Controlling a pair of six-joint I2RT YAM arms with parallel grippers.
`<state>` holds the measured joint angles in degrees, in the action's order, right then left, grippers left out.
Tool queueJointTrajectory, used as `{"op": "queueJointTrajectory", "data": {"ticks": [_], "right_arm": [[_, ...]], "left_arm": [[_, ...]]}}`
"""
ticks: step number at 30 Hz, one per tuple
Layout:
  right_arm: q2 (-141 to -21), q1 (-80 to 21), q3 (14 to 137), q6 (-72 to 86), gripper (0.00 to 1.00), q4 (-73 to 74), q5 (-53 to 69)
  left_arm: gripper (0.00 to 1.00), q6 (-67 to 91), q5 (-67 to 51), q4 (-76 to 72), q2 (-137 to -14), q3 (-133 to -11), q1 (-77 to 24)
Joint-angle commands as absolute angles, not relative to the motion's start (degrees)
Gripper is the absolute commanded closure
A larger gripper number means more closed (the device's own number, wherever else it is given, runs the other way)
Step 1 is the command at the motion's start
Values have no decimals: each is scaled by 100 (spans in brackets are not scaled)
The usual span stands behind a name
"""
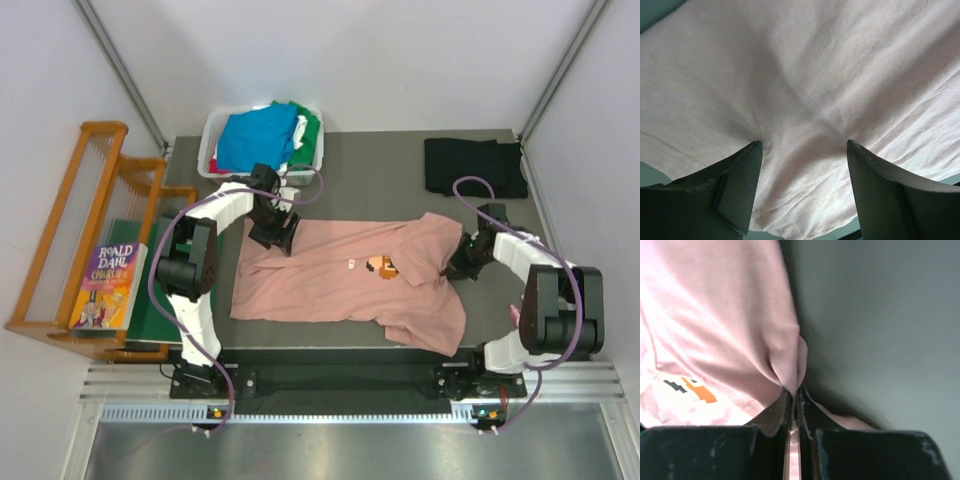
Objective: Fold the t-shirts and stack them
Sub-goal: Fold the tshirt
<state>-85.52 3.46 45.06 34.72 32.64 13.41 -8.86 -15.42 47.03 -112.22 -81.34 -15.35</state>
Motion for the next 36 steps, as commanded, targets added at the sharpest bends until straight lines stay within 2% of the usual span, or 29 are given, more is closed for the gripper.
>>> {"op": "queueJointTrajectory", "data": {"ticks": [1,6,11,13,14,15,19,20,24,26,31,36], "right_arm": [[-7665,351,4675,3533,100,3656,511],[-7181,860,4825,3612,100,4069,79],[-7461,1204,4720,3525,99,4122,245],[-7716,1213,4606,3472,86,4000,684],[-7830,1204,4475,3446,70,3921,886],[-8066,1204,4421,3411,64,3798,1227],[-8253,1187,4490,3366,50,3788,1503],[-8175,1187,4587,3375,40,3823,1503],[-7691,1187,5386,3471,25,4236,1380],[-7690,1195,6010,3507,20,4456,1214],[-8093,1292,6827,3893,18,4254,1037],[-9051,1310,7251,4095,16,3973,1300]], "left_arm": [[27,-844,-1608,4764,-11030,-8332,-1503],[27,-870,-1600,4781,-10960,-8332,-1503],[27,-870,-1635,4807,-10925,-8376,-1503],[27,-888,-1635,4799,-10925,-8394,-1503],[27,-888,-1635,4808,-10925,-8402,-1503],[27,-888,-1635,4808,-10925,-8420,-1503],[27,-879,-1670,4834,-10925,-8429,-1503],[27,-888,-1661,4834,-10916,-8411,-1503],[27,-914,-1582,4825,-10916,-8411,-1503],[27,-870,-1556,4834,-10942,-8525,-1503],[27,-756,-1608,5009,-11144,-9078,-1486],[27,-730,-1828,5422,-11618,-10185,-1240]]}}
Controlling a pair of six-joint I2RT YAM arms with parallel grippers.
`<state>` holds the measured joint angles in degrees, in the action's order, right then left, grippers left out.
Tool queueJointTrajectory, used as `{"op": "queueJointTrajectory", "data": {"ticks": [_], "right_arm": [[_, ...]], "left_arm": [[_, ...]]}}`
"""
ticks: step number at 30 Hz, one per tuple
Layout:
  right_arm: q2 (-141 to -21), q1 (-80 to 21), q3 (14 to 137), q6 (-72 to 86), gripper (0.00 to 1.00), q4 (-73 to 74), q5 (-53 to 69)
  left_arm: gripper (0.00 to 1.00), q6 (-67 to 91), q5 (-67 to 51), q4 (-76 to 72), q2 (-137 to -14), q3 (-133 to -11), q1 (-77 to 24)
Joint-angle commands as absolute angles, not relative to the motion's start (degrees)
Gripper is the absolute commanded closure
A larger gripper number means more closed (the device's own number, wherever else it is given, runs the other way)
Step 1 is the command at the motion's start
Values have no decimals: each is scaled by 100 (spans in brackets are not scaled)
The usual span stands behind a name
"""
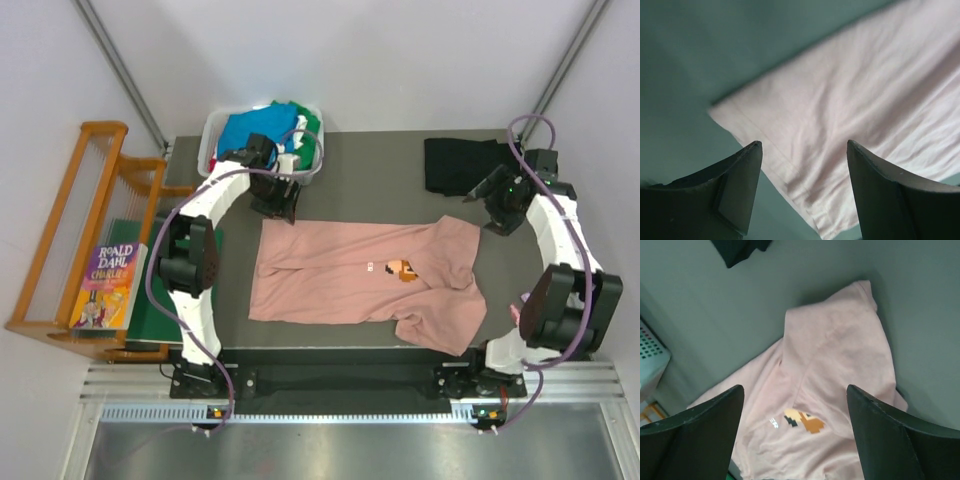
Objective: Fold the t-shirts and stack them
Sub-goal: Fold the tshirt
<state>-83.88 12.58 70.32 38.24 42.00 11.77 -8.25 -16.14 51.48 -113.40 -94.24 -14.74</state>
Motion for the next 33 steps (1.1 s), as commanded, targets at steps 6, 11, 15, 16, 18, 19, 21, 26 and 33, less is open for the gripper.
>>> {"op": "queueJointTrajectory", "data": {"ticks": [6,11,15,16,18,19,21,26,33], "right_arm": [[-10080,1152,7278,4166,18,3473,2029],[-10414,844,7198,4061,18,3305,2153],[-10538,791,7207,4060,19,3261,2153],[-10547,791,7224,4052,19,3243,2153],[-10582,791,7198,4060,19,3226,2153],[-10591,774,7155,4061,19,3208,2153],[-10573,765,7093,4043,19,3164,2136],[-10599,756,6750,3929,19,3050,2118],[-10600,756,6478,3806,20,2892,2180]], "left_arm": [[27,-387,-1968,5414,-12304,-10740,-1134],[28,-369,-2153,5370,-12603,-10425,-1353],[28,-483,-2259,5265,-12568,-9994,-1686],[28,-492,-2250,5221,-12516,-9802,-1740],[28,-492,-2259,5142,-12507,-9677,-1810],[28,-483,-2294,5124,-12542,-9598,-1811],[28,-483,-2242,5063,-12595,-9519,-1802],[28,-536,-1978,4940,-12656,-9308,-1662],[29,-431,-1364,3905,-12210,-8554,-907]]}}
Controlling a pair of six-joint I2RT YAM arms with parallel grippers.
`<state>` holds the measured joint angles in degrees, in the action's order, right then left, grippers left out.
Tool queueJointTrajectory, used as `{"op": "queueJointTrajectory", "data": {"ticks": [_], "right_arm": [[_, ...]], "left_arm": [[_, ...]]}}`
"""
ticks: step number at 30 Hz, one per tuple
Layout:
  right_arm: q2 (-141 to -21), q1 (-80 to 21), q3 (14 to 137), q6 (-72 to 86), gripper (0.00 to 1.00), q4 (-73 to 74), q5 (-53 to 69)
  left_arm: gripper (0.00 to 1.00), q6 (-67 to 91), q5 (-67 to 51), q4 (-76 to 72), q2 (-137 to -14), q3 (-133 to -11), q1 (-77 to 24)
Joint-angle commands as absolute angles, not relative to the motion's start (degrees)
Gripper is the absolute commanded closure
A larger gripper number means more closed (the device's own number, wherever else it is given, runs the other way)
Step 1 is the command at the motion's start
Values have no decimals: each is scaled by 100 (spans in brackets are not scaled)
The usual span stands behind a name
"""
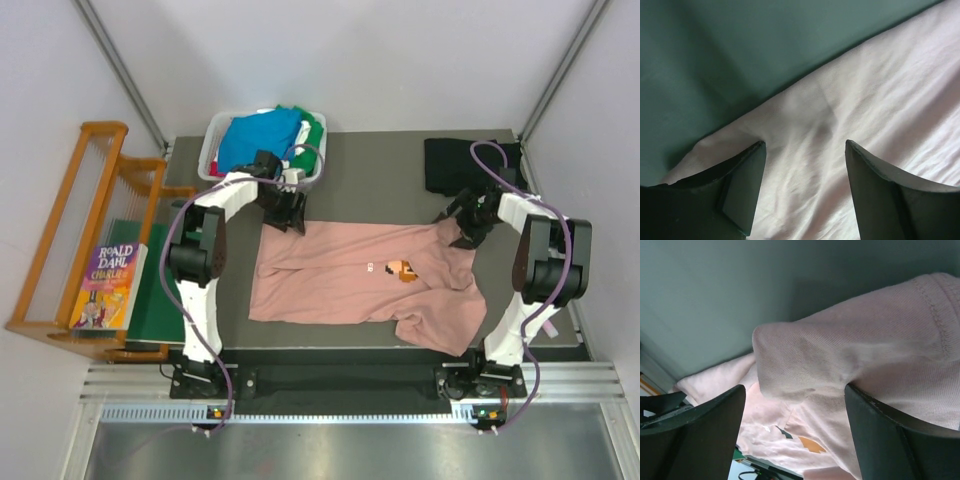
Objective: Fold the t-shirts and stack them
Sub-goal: Fold the tshirt
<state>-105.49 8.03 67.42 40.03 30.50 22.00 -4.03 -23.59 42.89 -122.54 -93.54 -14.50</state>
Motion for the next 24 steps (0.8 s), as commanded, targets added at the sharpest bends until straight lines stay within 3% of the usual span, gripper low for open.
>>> {"op": "queueJointTrajectory", "data": {"ticks": [1,9,24], "right_arm": [[-10591,756,6478,3788,20,2900,2188],[-10538,765,6565,3691,19,2935,2250],[-10959,931,6917,3770,19,2874,2294]], "left_arm": [[29,-422,-1180,3345,-12086,-8125,-853],[29,-729,474,1345,-11145,-6320,-861],[29,-519,571,1758,-11689,-7374,-659]]}}
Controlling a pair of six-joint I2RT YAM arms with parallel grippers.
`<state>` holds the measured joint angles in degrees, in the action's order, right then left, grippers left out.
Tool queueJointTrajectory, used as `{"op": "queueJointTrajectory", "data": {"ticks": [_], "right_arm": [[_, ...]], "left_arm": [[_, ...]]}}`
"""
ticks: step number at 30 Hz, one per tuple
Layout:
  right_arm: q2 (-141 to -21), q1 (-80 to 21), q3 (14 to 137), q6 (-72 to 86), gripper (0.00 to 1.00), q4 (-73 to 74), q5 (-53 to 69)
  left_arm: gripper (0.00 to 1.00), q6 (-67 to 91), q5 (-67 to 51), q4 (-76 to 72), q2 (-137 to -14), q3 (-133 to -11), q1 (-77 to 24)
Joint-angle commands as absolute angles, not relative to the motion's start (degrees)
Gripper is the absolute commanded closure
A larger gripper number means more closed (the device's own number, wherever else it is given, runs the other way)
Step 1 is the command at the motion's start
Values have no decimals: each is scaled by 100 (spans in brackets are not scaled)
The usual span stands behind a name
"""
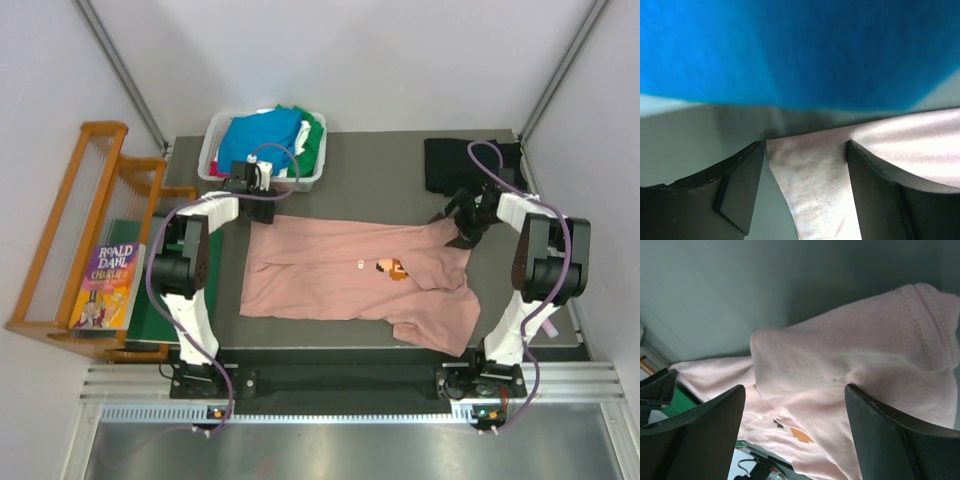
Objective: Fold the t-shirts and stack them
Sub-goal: Fold the tshirt
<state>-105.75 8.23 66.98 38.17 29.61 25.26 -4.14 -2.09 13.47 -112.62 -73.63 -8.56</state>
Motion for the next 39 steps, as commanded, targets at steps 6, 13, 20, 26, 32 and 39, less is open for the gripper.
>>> {"op": "queueJointTrajectory", "data": {"ticks": [6,13,20,26,32,39], "right_arm": [[-11636,940,7470,3858,18,2848,2417],[-12182,914,8156,3902,19,3102,2505],[-11243,835,7797,3788,18,3305,2505],[-10389,659,8190,3560,17,3893,2277],[-10081,422,8674,3349,11,4262,2030],[-9888,255,8403,3340,9,4105,2153]], "left_arm": [[29,-431,387,1881,-11593,-7505,-580],[29,-194,54,2223,-11610,-7813,-317],[29,-79,-806,2944,-11023,-8138,-264],[27,-106,-1432,3584,-10477,-8972,-272],[25,-254,-1811,3788,-10152,-9536,-570],[25,-466,-458,2892,-10045,-8473,-1827]]}}
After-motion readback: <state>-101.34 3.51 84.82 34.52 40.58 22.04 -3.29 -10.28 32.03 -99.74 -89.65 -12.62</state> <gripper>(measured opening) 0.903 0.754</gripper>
